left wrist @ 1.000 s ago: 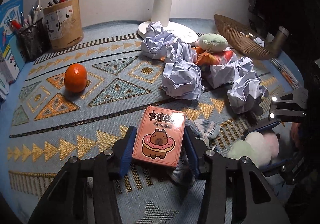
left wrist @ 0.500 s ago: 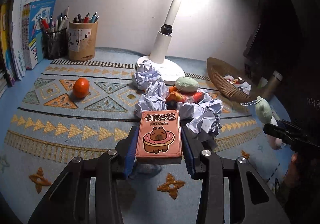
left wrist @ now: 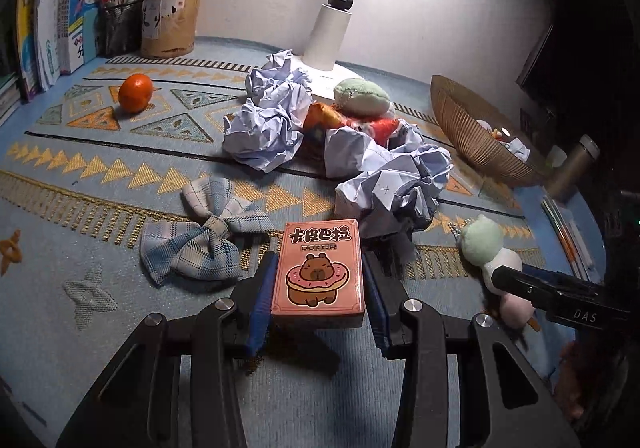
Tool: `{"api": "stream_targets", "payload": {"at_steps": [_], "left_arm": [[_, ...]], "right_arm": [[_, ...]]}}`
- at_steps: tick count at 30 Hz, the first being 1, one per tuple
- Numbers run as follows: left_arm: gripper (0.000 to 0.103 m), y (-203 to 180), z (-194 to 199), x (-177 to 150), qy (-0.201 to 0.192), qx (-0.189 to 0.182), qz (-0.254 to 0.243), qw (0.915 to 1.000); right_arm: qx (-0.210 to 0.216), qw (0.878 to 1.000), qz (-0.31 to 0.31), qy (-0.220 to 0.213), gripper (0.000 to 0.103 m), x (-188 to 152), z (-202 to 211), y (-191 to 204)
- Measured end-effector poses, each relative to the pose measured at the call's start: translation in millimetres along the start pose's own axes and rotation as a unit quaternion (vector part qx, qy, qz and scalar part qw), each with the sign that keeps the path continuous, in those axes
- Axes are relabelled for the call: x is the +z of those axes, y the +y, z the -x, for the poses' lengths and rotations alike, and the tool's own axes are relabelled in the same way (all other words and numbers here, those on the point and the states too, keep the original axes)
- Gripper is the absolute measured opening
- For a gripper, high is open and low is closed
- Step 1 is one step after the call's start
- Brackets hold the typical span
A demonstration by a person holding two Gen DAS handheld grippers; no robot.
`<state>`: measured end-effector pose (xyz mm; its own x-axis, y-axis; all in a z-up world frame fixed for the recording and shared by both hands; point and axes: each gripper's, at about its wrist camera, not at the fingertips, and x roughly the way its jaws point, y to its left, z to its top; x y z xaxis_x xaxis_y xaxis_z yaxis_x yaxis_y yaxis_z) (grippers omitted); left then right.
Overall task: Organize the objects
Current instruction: 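Carry the box and dango plush over the glass bowl and open both tools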
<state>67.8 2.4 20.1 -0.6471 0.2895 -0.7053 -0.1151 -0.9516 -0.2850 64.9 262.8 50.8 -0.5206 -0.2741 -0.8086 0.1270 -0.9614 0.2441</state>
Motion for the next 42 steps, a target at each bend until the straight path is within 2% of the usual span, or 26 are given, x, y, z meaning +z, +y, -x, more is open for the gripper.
{"api": "stream_targets", "payload": {"at_steps": [3,7,10,13,15,20,23,27,29,31,35,36,37,38,39,42], "left_arm": [[0.038,-3,-2,-3,0.005,0.007,-0.006,0.9999],[0.038,-10,3,-4,-0.008,0.019,-0.018,0.9996],[0.038,-14,12,-8,-0.018,0.021,-0.019,0.9994],[0.038,-23,27,-4,-0.038,0.017,-0.022,0.9989],[0.038,-35,39,7,-0.056,-0.004,-0.028,0.9980],[0.038,-89,53,58,-0.104,-0.043,-0.070,0.9911],[0.038,-126,39,94,-0.122,-0.066,-0.090,0.9862],[0.038,-165,4,138,-0.114,-0.087,-0.108,0.9838],[0.038,-178,-14,155,-0.117,-0.086,-0.115,0.9827],[0.038,-188,-36,170,-0.109,-0.100,-0.117,0.9821],[0.039,-201,-78,185,-0.102,-0.094,-0.106,0.9847],[0.041,-202,-88,186,-0.097,-0.094,-0.098,0.9859],[0.055,-203,-98,188,-0.088,-0.100,-0.091,0.9870],[0.074,-203,-108,188,-0.078,-0.103,-0.081,0.9883],[0.080,-201,-115,186,-0.073,-0.105,-0.069,0.9893],[0.080,-200,-123,178,-0.046,-0.125,-0.064,0.9890]], "right_arm": [[-0.015,1.000,0.022,0.002,0.068,-9,1,3],[-0.037,0.998,0.056,-0.003,0.067,-14,-1,16],[-0.069,0.994,0.083,-0.009,0.050,-16,-4,28],[-0.040,0.996,0.081,-0.021,0.048,-15,4,30],[-0.019,0.996,0.073,-0.046,0.047,-10,20,27],[-0.033,0.988,0.044,-0.144,0.047,28,79,6],[-0.050,0.980,-0.004,-0.195,0.048,59,105,-18],[-0.053,0.969,-0.070,-0.231,0.048,96,117,-55],[-0.055,0.965,-0.095,-0.237,0.048,112,115,-71],[-0.050,0.964,-0.121,-0.232,0.048,128,109,-88],[-0.050,0.962,-0.155,-0.220,0.050,152,92,-111],[-0.054,0.962,-0.154,-0.217,0.051,158,87,-114],[-0.053,0.964,-0.152,-0.212,0.059,164,80,-117],[-0.050,0.966,-0.152,-0.202,0.073,167,73,-121],[-0.051,0.968,-0.155,-0.190,0.075,168,66,-124],[-0.039,0.974,-0.155,-0.163,0.075,163,54,-128]]}}
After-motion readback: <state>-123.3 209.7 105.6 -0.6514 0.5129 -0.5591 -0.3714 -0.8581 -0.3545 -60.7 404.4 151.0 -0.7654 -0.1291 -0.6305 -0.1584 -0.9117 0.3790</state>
